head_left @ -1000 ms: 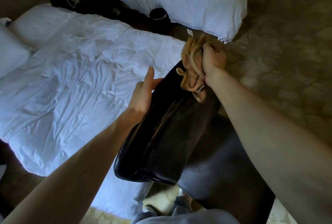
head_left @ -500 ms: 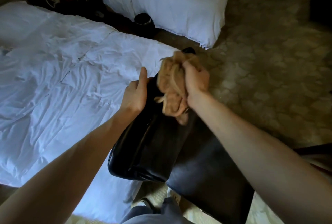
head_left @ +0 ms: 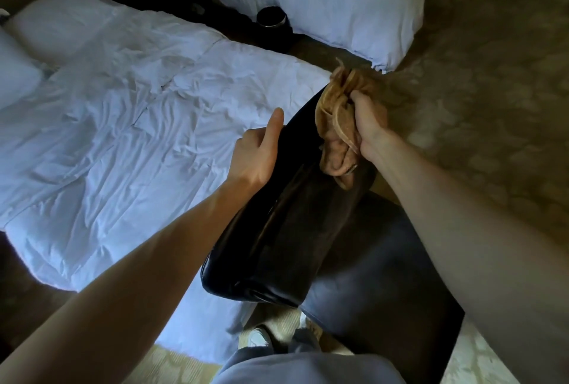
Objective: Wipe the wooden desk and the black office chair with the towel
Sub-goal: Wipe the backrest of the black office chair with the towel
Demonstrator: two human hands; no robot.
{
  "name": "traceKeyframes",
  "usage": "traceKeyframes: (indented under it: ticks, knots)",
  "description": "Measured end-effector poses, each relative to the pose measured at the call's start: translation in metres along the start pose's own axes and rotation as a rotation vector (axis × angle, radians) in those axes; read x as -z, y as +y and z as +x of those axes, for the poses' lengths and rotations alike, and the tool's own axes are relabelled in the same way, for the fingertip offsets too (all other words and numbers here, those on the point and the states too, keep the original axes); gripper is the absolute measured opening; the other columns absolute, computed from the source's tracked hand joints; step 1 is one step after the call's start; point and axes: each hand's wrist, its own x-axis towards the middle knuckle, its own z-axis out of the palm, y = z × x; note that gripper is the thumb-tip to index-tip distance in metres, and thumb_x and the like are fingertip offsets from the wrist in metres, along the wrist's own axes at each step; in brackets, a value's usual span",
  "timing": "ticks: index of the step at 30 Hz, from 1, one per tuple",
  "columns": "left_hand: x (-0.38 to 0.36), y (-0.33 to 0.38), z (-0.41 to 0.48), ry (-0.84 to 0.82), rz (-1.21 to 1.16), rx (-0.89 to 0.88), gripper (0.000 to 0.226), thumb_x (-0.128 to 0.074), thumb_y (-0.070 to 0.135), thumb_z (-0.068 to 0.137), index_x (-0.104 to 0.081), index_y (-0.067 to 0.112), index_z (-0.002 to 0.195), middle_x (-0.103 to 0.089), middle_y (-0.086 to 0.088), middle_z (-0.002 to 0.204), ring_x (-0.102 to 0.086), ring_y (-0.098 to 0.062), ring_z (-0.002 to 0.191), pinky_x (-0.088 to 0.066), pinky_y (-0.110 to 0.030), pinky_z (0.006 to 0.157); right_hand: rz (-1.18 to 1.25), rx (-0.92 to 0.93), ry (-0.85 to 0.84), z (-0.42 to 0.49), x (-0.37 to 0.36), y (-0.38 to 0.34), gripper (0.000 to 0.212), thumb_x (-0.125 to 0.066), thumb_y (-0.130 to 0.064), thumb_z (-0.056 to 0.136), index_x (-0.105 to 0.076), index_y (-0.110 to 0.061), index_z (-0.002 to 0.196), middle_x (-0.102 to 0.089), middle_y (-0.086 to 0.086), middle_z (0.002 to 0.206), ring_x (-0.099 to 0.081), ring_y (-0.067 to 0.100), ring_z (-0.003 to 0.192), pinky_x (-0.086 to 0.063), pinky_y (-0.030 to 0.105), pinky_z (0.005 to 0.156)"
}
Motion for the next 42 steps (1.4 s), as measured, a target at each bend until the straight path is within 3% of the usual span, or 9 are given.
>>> traceKeyframes:
  ticks: [6,9,13,18,24,28,32,36,42]
  knots:
    - [0.0,-0.003,-0.003,-0.025,0.062,-0.042,0.089,-0.021,0.08,0.093,-0.06,0.0,0.086,-0.061,-0.01,0.07,-0.06,-0.022,0.071,-0.049,-0.041,0.075,-0.192,0.047,-0.056,-0.024,0.014,0.005,0.017,-0.07,-0.031,0.086,-0.077,-0.024,0.1,-0.078,0.0,0.097,-0.074,0.02,0.092,-0.06,0.035,0.087]
    - [-0.002,-0.002,-0.003,-0.046,0.058,-0.058,0.094,-0.018,0.082,0.091,-0.068,0.004,0.102,-0.072,-0.008,0.084,-0.068,-0.018,0.083,-0.053,-0.038,0.084,-0.178,0.177,0.127,-0.008,0.021,-0.02,0.029,-0.066,-0.033,0.074,-0.076,-0.028,0.1,-0.077,-0.005,0.098,-0.073,0.019,0.093,-0.059,0.038,0.093]
    - [-0.003,0.001,0.0,-0.053,0.035,-0.042,0.086,-0.02,0.079,0.094,-0.065,0.006,0.087,-0.057,0.004,0.065,-0.058,-0.011,0.067,-0.045,-0.031,0.073,-0.091,0.097,0.093,0.03,0.019,-0.038,0.035,-0.061,-0.028,0.087,-0.073,-0.018,0.119,-0.075,0.0,0.105,-0.072,0.018,0.098,-0.058,0.034,0.095]
    - [-0.001,-0.004,0.005,-0.037,-0.024,0.006,0.082,-0.022,0.085,0.087,-0.078,0.028,0.106,-0.076,0.007,0.102,-0.068,-0.003,0.098,-0.047,-0.023,0.088,-0.08,0.105,0.014,0.013,0.001,-0.017,0.015,-0.058,-0.036,0.095,-0.069,-0.027,0.092,-0.071,-0.006,0.098,-0.068,0.014,0.095,-0.056,0.03,0.09]
    - [-0.004,0.001,0.004,-0.004,0.025,-0.024,0.1,-0.017,0.087,0.082,-0.073,0.008,0.105,-0.075,-0.007,0.1,-0.067,-0.017,0.098,-0.049,-0.033,0.094,-0.244,0.085,-0.05,-0.017,0.006,0.012,0.036,-0.063,-0.042,0.091,-0.071,-0.021,0.118,-0.072,-0.001,0.107,-0.069,0.021,0.1,-0.054,0.034,0.089]
    - [-0.004,0.007,0.003,0.006,0.001,-0.015,0.087,-0.019,0.085,0.088,-0.059,0.011,0.067,-0.061,0.0,0.067,-0.06,-0.017,0.072,-0.048,-0.036,0.08,-0.336,0.049,-0.146,-0.05,0.004,0.022,0.046,-0.066,-0.049,0.075,-0.074,-0.021,0.111,-0.075,0.001,0.103,-0.071,0.023,0.096,-0.058,0.037,0.089]
    - [-0.002,0.008,-0.001,-0.025,-0.046,0.008,0.09,-0.02,0.084,0.089,-0.052,0.002,0.072,-0.06,-0.005,0.068,-0.059,-0.017,0.071,-0.052,-0.043,0.087,-0.544,0.116,-0.247,-0.087,0.0,0.043,0.032,-0.065,-0.045,0.077,-0.073,-0.02,0.096,-0.074,0.001,0.095,-0.069,0.022,0.091,-0.053,0.034,0.08]
    - [0.005,0.006,-0.004,-0.06,-0.086,0.05,0.083,-0.016,0.093,0.079,-0.065,0.026,0.084,-0.071,0.002,0.107,-0.065,-0.014,0.102,-0.048,-0.039,0.103,-0.625,0.129,-0.4,-0.126,-0.01,0.064,0.016,-0.066,-0.034,0.083,-0.065,-0.023,0.072,-0.069,-0.001,0.078,-0.068,0.021,0.083,-0.047,0.032,0.07]
    - [0.011,0.001,-0.028,-0.151,-0.099,0.03,0.083,-0.019,0.087,0.088,-0.068,0.027,0.118,-0.064,0.007,0.124,-0.059,-0.014,0.121,-0.04,-0.034,0.108,-0.608,0.063,-0.483,-0.161,0.015,0.064,0.015,-0.065,-0.017,0.077,-0.059,-0.023,0.065,-0.058,-0.006,0.065,-0.056,0.01,0.065,-0.041,0.03,0.069]
